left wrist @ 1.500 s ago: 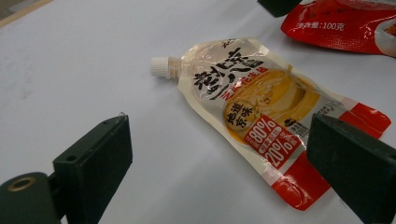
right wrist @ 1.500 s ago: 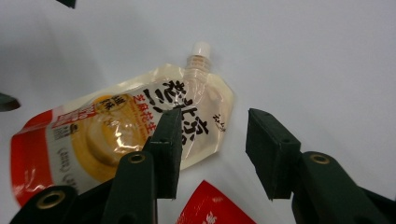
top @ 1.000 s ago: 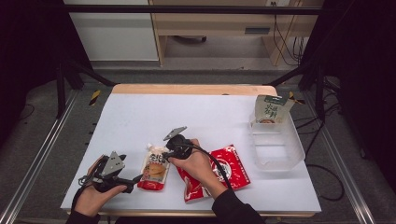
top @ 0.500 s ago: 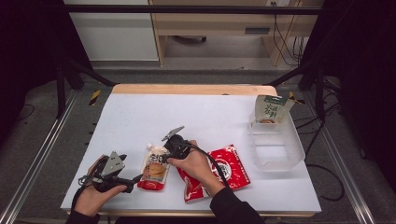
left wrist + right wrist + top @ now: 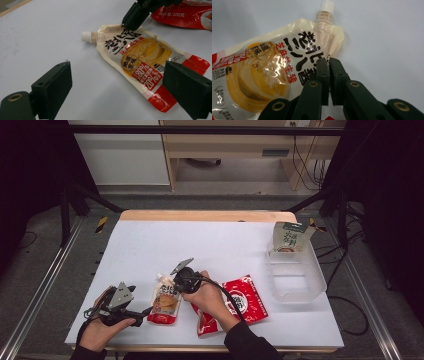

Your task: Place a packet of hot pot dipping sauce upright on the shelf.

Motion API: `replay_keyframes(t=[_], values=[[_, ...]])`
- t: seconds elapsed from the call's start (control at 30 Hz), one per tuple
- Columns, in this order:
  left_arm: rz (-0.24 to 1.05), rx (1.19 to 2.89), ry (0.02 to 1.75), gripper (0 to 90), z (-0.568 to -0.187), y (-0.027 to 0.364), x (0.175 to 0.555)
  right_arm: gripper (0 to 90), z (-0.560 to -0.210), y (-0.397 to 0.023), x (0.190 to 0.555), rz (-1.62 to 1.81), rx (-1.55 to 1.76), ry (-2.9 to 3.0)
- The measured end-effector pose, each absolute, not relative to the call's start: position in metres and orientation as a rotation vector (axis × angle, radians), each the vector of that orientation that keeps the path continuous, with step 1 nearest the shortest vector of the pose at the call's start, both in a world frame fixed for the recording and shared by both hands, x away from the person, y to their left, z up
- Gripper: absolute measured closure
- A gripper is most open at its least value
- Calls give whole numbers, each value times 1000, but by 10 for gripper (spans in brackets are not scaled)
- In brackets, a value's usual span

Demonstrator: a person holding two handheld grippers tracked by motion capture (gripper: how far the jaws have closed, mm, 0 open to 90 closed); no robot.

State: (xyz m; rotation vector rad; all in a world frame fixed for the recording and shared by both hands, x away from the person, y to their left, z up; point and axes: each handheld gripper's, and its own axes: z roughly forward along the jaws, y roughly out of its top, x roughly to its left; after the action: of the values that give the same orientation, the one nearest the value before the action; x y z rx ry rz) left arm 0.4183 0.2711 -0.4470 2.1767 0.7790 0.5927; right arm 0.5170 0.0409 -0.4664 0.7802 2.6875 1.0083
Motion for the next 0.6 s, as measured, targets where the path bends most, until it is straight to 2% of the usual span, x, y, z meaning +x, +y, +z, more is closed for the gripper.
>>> replay_keyframes(t=[0.3, 0.6], values=[[577, 2141, 789, 88, -445, 274, 418, 900, -444, 37, 509, 1110, 726, 2628], [578, 2101, 780, 88, -440, 276, 416, 900, -395, 30, 487, 1241, 570, 2546]])
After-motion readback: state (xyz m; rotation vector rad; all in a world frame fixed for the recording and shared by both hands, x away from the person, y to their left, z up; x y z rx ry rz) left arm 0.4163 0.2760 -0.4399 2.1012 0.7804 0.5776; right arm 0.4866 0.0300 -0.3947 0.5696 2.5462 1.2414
